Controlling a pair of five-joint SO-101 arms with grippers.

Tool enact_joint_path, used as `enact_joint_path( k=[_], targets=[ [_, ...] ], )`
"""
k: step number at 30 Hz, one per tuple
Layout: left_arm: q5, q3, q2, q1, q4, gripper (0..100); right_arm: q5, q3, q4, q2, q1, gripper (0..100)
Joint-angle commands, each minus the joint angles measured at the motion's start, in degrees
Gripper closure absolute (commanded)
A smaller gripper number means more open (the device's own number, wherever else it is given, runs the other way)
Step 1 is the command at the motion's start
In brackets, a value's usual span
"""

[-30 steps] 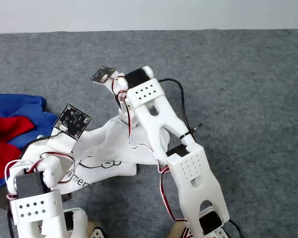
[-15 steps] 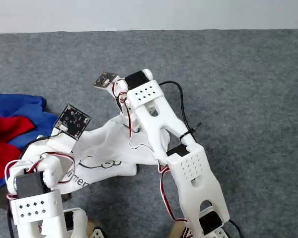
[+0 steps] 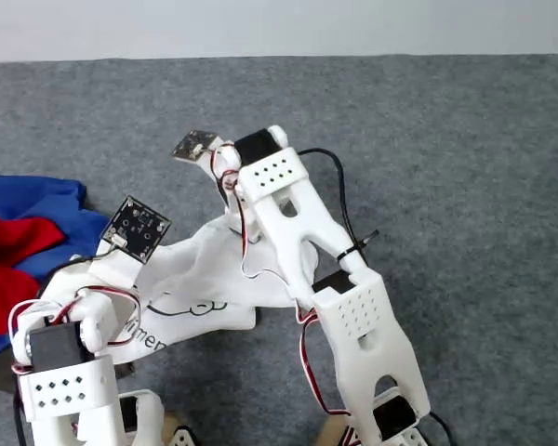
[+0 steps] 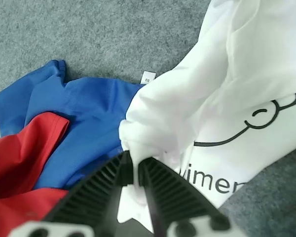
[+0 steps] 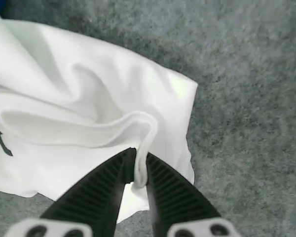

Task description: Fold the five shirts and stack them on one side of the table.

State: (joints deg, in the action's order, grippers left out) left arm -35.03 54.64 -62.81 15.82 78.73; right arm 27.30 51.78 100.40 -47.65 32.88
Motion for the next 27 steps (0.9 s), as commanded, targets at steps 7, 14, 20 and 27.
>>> enact_joint_path(
  k=[7,14,20,27],
  targets=[
    [2.5,-2.4,-0.8,-0.1,0.2,99,2.8,2.5,2.5,14.0,-5.6,98.8],
    [14.3,-12.4,-0.7,-2.1,0.4,99,2.5,-0.1,2.6,25.5,-10.8,98.8],
    [15.6,-14.1,-0.7,-5.9,0.6,99,0.1,-8.4,2.6,36.3,-12.7,98.8],
    [21.8,-22.8,-0.7,-11.9,0.9,99,-2.0,-9.4,2.5,47.5,-12.8,98.8]
  ],
)
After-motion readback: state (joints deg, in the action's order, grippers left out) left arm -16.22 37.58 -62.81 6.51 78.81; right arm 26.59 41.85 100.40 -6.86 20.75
